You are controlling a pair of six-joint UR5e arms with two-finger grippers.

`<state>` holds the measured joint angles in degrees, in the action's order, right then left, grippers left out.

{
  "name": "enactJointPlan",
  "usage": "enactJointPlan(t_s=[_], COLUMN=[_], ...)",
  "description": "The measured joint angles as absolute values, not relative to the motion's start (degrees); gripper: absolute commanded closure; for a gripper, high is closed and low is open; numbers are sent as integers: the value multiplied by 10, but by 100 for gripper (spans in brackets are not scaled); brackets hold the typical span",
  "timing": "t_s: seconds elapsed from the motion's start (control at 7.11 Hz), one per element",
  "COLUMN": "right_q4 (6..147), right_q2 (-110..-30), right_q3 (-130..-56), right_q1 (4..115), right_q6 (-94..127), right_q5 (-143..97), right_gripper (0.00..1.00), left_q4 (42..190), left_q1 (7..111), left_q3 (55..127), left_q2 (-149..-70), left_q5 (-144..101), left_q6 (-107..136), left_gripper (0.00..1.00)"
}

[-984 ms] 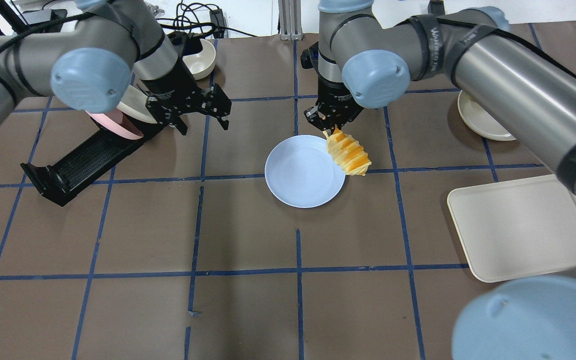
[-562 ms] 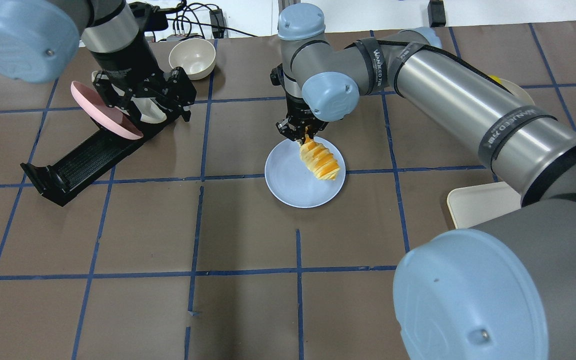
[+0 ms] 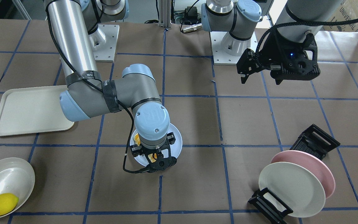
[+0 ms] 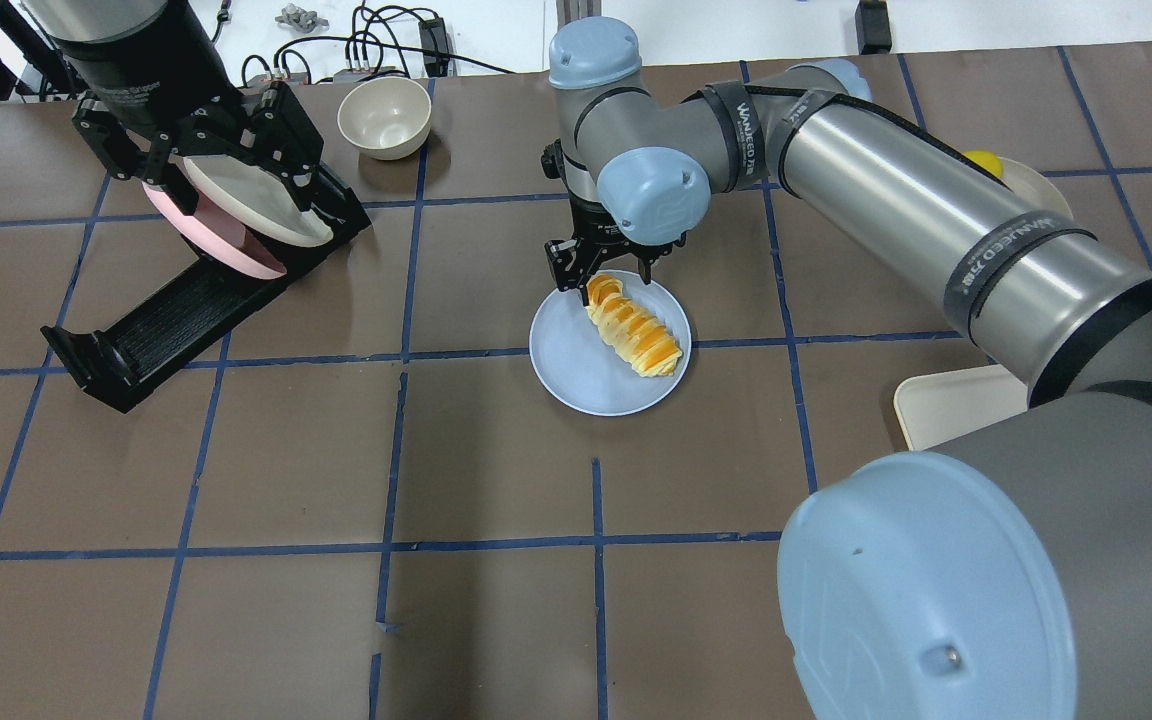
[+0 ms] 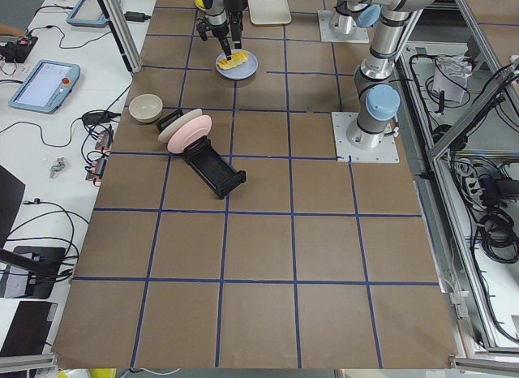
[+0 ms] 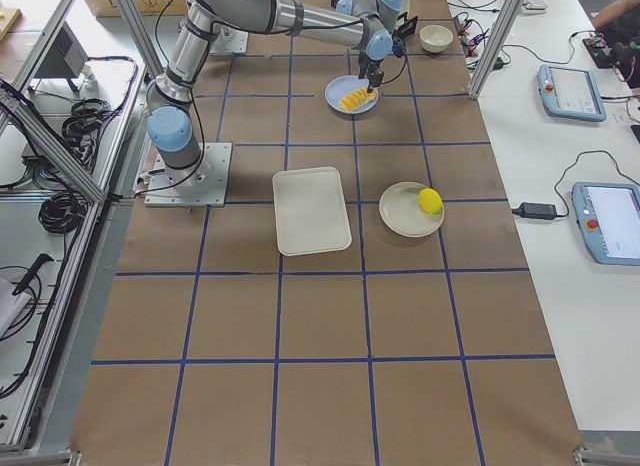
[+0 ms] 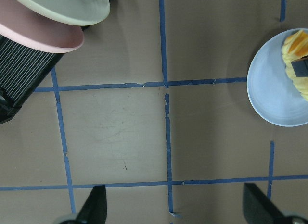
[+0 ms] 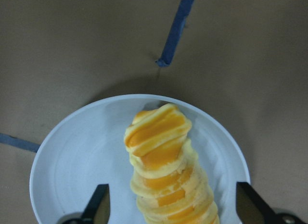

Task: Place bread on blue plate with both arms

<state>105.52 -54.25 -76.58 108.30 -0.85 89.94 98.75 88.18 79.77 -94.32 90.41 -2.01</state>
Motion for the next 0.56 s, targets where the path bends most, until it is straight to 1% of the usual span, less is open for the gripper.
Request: enactJointPlan(t_s=[0.28, 0.56], right_q4=[1054, 1045], right_q2=[-580, -653], right_q3=[-769, -796], right_q1=[1059, 1005], right_q6=[-8, -10], right_q5=[900, 906], right_gripper=[0, 0], left_q4=[977, 968], left_q1=[881, 880], left_q3=[815, 831], left_q2=[-938, -937], left_q5=[905, 905], left_q6=[-14, -10], left_gripper=[0, 0])
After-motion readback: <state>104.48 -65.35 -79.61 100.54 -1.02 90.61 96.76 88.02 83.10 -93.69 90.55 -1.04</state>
